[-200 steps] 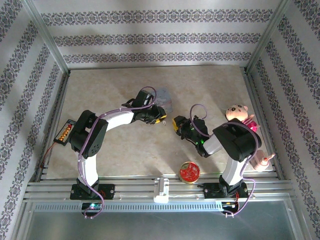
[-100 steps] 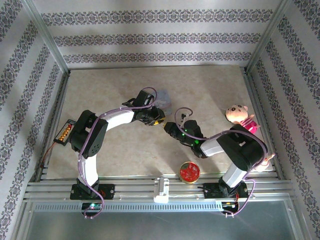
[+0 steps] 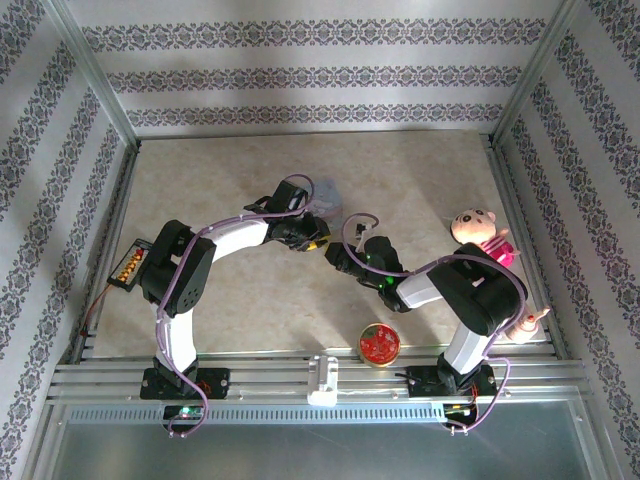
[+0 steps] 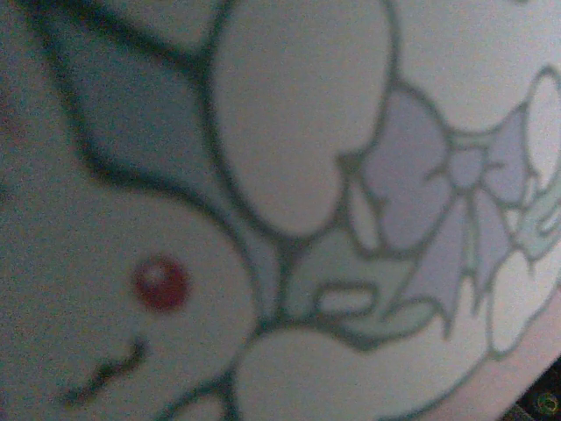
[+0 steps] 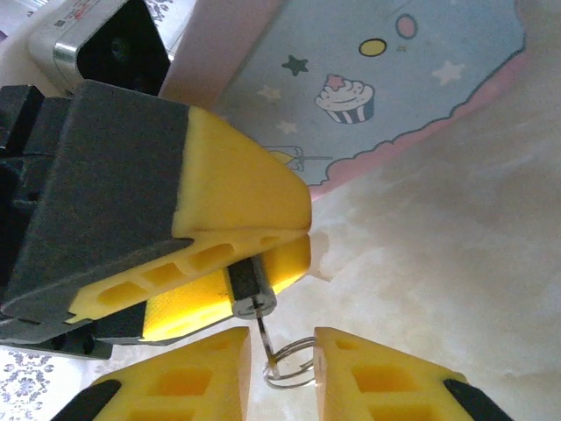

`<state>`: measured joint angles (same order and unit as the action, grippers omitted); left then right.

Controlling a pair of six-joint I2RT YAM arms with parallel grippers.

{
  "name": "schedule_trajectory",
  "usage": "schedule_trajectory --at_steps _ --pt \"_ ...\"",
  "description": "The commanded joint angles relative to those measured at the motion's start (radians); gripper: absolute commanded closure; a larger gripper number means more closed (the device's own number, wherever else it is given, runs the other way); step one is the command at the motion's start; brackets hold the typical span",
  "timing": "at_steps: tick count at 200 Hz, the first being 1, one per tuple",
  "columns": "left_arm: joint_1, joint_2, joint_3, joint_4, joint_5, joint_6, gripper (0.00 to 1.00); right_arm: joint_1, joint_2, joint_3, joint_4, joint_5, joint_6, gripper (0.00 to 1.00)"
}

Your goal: Unlock a padlock with a key

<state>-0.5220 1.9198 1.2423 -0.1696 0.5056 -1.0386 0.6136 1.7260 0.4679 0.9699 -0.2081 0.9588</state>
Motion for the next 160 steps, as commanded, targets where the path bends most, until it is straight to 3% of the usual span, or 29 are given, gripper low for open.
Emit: schedule_trajectory --at_steps 1,70,92,138,160 --pt "-0.008 0.027 0.013 -0.08 0.08 -0.035 0.9 0.009 0.004 0.032 0.006 -0.02 -0.036 0.77" --pt "-0.008 0.027 0.006 -0.059 0.096 -0.052 0.9 0.008 0.045 0.06 0.029 -0.04 -0.007 0.9" --pt "-0.007 0.024 0.004 -0.046 0.102 -0.06 0.9 0.004 0.06 0.048 0.069 -0.043 0.023 1.0" --pt "-0.008 -0.007 -0.034 0.025 0.103 -0.066 0.5 -0.031 0.149 0.001 0.32 -0.058 0.196 1.0" --pt "-0.008 -0.034 -0.066 0.073 0.09 -0.061 0.45 -0.041 0.21 0.008 0.417 -0.072 0.269 1.0"
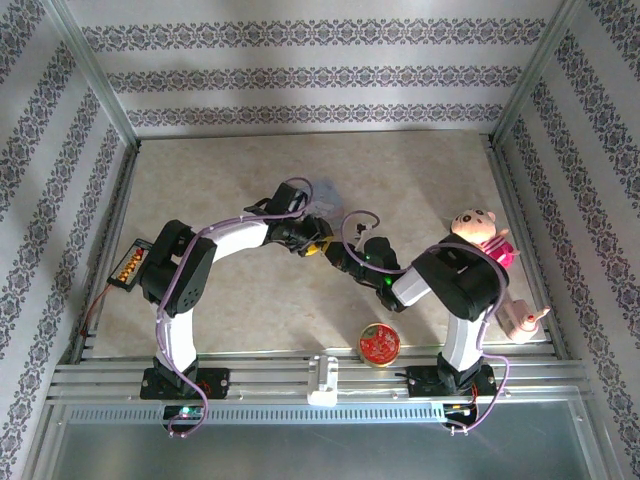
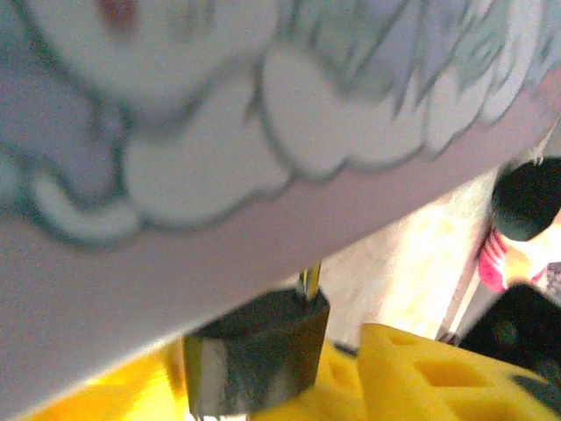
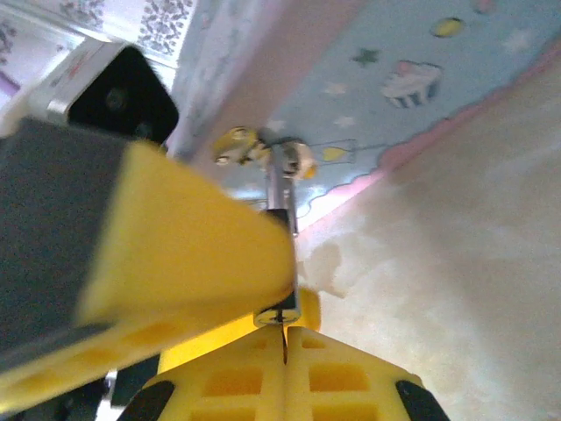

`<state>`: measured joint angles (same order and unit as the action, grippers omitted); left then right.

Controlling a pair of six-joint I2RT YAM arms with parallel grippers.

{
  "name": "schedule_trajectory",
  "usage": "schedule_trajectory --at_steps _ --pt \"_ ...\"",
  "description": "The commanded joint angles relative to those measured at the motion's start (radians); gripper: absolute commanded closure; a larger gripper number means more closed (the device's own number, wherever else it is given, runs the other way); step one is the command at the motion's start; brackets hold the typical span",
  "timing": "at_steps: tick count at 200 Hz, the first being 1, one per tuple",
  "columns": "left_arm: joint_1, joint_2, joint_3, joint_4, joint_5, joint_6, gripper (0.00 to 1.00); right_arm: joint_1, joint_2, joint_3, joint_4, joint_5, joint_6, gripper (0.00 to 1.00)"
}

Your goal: Unlock a padlock with a key

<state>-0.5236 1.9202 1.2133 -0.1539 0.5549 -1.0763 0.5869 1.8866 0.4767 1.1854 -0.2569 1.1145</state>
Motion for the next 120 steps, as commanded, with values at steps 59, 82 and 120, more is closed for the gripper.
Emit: schedule_trajectory --at_steps 59,82,120 --pt "-0.002 -0.093 -0.157 0.193 -0.024 -0.04 0.46 -0.01 0.057 0.01 0.201 -0.012 0.122 1.0" --pt "0.0 -0.114 -0.181 0.199 -0.061 -0.039 0.45 -0.013 0.051 0.003 0.201 -0.013 0.145 1.0" --pt "0.004 -0.157 -0.19 0.178 -0.139 -0.002 0.39 -0.018 0.029 0.001 0.201 -0.024 0.182 1.0"
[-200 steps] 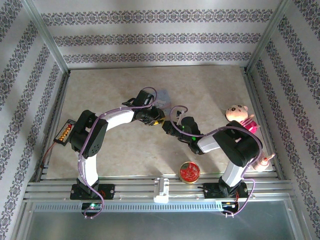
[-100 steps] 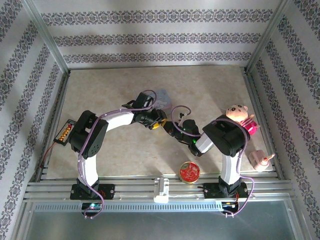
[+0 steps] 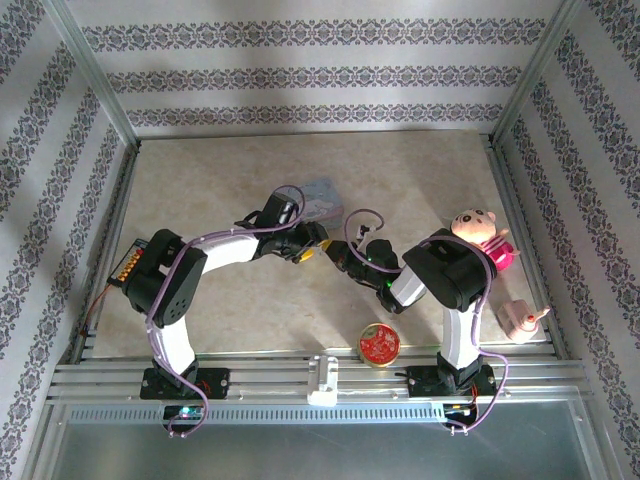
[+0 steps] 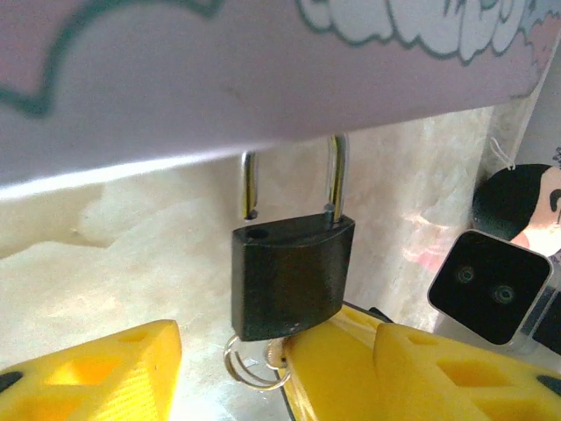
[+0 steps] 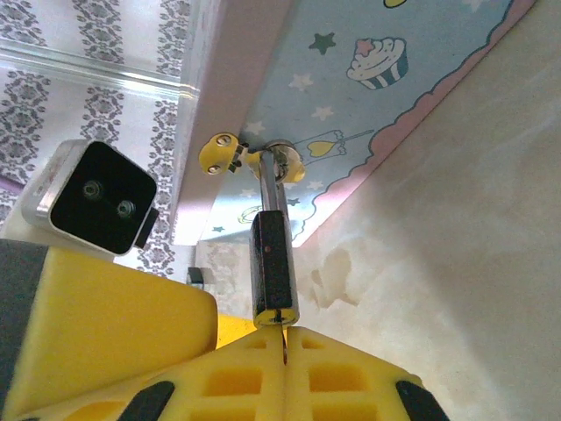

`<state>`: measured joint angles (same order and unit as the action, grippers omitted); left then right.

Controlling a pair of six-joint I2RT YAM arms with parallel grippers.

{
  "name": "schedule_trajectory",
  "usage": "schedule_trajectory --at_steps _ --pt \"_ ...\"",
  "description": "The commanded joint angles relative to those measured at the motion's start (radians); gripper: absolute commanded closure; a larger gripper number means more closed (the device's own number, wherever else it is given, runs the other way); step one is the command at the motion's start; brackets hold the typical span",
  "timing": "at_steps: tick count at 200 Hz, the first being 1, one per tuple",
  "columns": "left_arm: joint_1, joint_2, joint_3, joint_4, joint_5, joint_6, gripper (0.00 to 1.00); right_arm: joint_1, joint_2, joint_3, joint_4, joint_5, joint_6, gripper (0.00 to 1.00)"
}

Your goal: Unlock a padlock with a key

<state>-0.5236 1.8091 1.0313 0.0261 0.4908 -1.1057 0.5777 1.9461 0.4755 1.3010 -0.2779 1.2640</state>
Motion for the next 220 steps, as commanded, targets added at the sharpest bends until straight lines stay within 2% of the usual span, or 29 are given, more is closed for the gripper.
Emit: schedule_trajectory --at_steps 1,12,27,58,78,105,122,148,163,176,192,220 --pt "0.003 -0.046 -0.01 -0.001 -0.077 0.028 0.39 -0.009 -0.031 0.003 0.086 -0.003 0.033 1.0" --pt "0.007 -0.047 -0.017 0.029 -0.099 0.036 0.43 -0.009 -0.035 0.005 0.086 -0.001 0.042 1.0" --pt "0.01 -0.035 -0.017 0.061 -0.128 0.04 0.53 -0.009 -0.034 0.008 0.086 -0.006 0.057 1.0" --pt "0.013 0.019 -0.02 0.201 -0.09 0.0 0.58 -0.006 -0.027 0.019 0.086 -0.013 0.079 1.0" --pt "0.013 0.04 -0.013 0.215 -0.087 -0.007 0.63 -0.006 -0.026 0.023 0.086 -0.014 0.088 1.0" --pt "0.012 0.053 0.005 0.182 -0.087 0.007 0.63 -0.004 -0.018 0.029 0.086 -0.017 0.109 1.0" --pt "0.013 0.056 0.006 0.172 -0.093 0.01 0.6 -0.003 -0.015 0.034 0.086 -0.015 0.112 1.0" --pt "0.012 0.066 0.008 0.179 -0.1 0.014 0.62 -0.003 -0.011 0.038 0.086 -0.015 0.13 1.0" --pt "0.013 0.073 0.009 0.191 -0.103 0.012 0.69 -0.003 -0.006 0.041 0.086 -0.018 0.152 1.0" --pt "0.012 0.073 0.013 0.188 -0.111 0.016 0.81 -0.002 -0.002 0.043 0.086 -0.017 0.179 1.0" --pt "0.013 0.066 0.02 0.169 -0.122 0.028 0.91 -0.001 0.01 0.036 0.086 -0.002 0.235 1.0" --pt "0.013 0.048 0.031 0.12 -0.14 0.059 1.0 0.015 0.041 0.025 0.085 0.026 0.336 1.0"
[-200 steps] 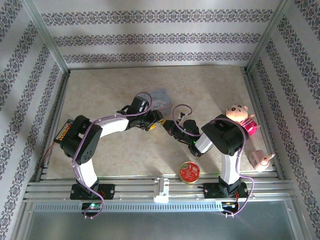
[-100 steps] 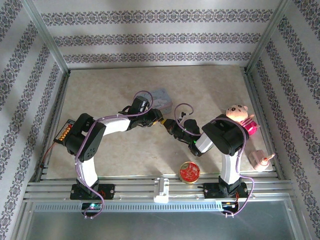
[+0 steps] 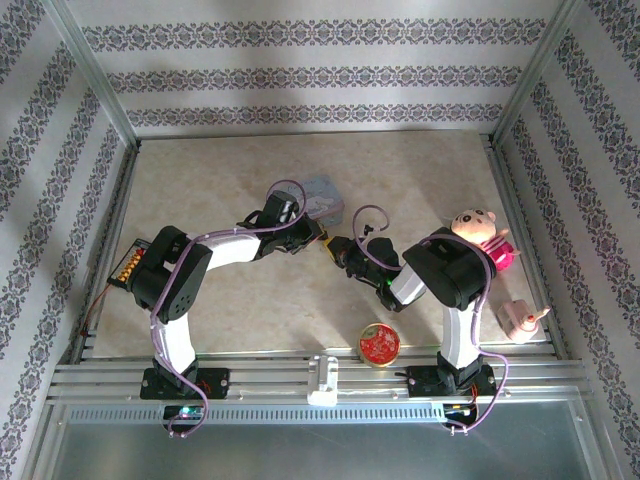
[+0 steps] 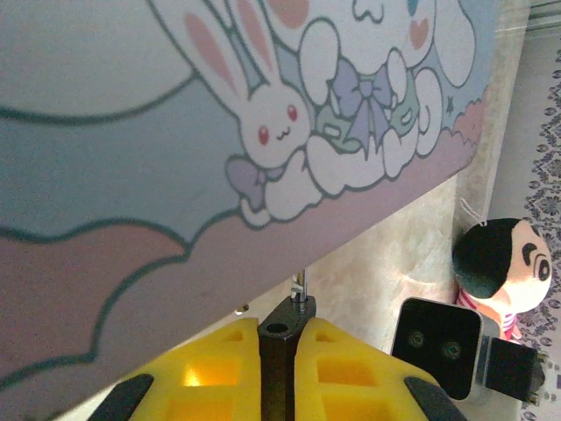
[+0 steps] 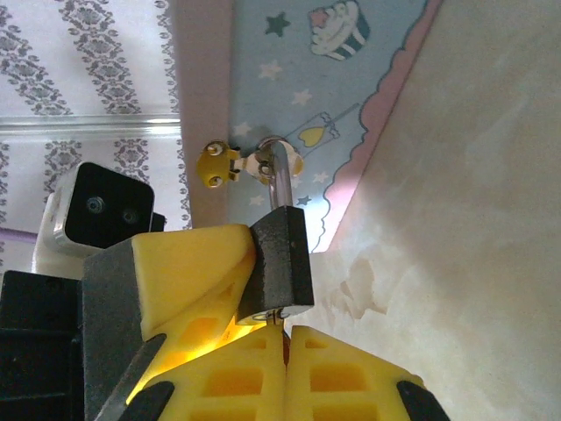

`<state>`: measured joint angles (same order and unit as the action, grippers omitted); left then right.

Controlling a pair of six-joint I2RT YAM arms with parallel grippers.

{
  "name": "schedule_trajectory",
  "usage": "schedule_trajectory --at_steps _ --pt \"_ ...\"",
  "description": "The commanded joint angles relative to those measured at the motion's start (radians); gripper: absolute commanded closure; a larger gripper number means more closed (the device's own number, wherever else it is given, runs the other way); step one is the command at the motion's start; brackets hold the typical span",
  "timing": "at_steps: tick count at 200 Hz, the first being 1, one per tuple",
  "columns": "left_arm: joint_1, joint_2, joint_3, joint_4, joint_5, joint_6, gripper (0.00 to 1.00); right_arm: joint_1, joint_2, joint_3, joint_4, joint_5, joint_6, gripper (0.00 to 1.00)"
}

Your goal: Unlock a padlock with a key

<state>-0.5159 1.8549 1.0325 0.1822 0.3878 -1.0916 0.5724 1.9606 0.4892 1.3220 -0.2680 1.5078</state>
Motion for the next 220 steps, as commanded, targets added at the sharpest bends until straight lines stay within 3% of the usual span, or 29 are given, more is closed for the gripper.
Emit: schedule_trajectory --at_steps 1,23,55,89,136,157,168,184,220 --pt "0.005 0.002 0.031 -0.037 -0.037 0.045 1.0 0.02 0.028 0.012 0.065 0.016 0.095 1.0" --pt "0.005 0.0 0.028 -0.04 -0.035 0.046 1.0 0.038 0.041 0.017 0.064 0.032 0.131 1.0" --pt "0.005 -0.013 0.017 -0.035 -0.028 0.038 1.0 0.042 0.028 0.003 0.064 0.049 0.111 0.82" --pt "0.005 -0.037 0.039 -0.166 -0.055 0.094 1.0 0.034 -0.032 -0.068 0.054 0.095 0.056 0.68" --pt "-0.004 -0.027 0.085 -0.384 -0.153 0.19 0.94 0.031 -0.028 -0.097 0.03 0.113 0.008 0.66" --pt "-0.01 -0.026 0.087 -0.418 -0.173 0.203 0.85 0.031 -0.039 -0.083 -0.012 0.109 -0.024 0.66" --pt "-0.01 -0.026 0.082 -0.42 -0.166 0.201 0.75 0.032 -0.054 -0.076 -0.051 0.106 -0.046 0.66" --pt "-0.011 -0.031 0.073 -0.417 -0.155 0.194 0.69 0.032 -0.09 -0.062 -0.122 0.102 -0.084 0.66" --pt "-0.01 -0.064 0.064 -0.428 -0.145 0.185 0.64 0.033 -0.197 -0.021 -0.346 0.102 -0.196 0.66"
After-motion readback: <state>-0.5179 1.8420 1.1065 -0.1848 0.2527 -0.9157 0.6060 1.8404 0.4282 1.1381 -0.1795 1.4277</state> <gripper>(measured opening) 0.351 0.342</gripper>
